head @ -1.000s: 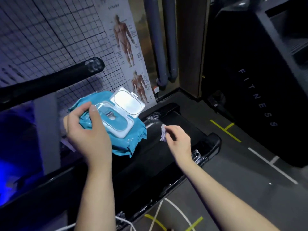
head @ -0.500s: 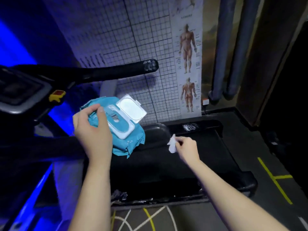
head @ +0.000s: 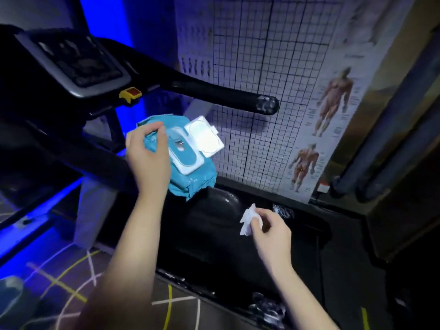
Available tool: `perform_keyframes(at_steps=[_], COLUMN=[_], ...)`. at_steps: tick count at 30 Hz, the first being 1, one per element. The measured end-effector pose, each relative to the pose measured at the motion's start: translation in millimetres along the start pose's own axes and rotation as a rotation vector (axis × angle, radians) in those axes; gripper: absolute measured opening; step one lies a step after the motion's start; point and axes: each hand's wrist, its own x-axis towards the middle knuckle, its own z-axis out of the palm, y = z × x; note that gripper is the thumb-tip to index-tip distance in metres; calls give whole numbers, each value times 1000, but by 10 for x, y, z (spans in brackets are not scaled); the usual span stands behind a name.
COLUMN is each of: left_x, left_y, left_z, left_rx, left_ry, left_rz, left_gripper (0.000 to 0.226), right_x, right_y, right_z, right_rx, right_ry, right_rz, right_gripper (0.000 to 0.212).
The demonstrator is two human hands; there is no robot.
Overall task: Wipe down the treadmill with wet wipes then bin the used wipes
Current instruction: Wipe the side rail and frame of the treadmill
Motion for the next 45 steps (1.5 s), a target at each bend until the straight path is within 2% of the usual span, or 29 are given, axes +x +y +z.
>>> perform_keyframes(at_steps=[6, 10, 15, 19, 23, 28, 30, 32, 36, 40, 45], left_x=[-47, -59, -251, -777, -1306, -1896, -2011, -2062, -2183, -2339, -2123], left_y=[-217, -139, 39, 225, 477, 758, 799, 804, 738, 620, 426], left_z=[81, -65, -340, -519, -499, -430, -429, -437, -333, -196, -252], left_rx=[81, 173, 296, 414, 394, 383, 319, 191, -46, -278, -308], left_ry=[45, 106, 261, 375, 481, 572, 602, 644, 774, 819, 773], left_rz=[-42, -56, -116, -204, -248, -378, -467, -543, -712, -811, -845], left_gripper=[21, 22, 23, 19, 13, 2, 8, 18, 37, 28, 27], right_x=[170, 311, 511, 759, 959, 869, 845, 855, 874, 876, 829], right_y=[153, 313, 633, 652, 577, 660, 655, 569, 454, 567, 788], right_z=[28, 159, 128, -196, -341, -407, -416, -433, -433, -463, -483], right_rx=[22, 20, -15, 22, 135, 158, 187, 241, 398, 460, 556], right_ry=[-122, -250, -410, -467, -492, -597, -610, -589, -497, -465, -464], right_rz=[-102, 22, 60, -88, -228, -257, -247, -185, 57, 222, 382], right_gripper=[23, 16, 12, 8, 8, 6, 6, 4, 3, 8, 14])
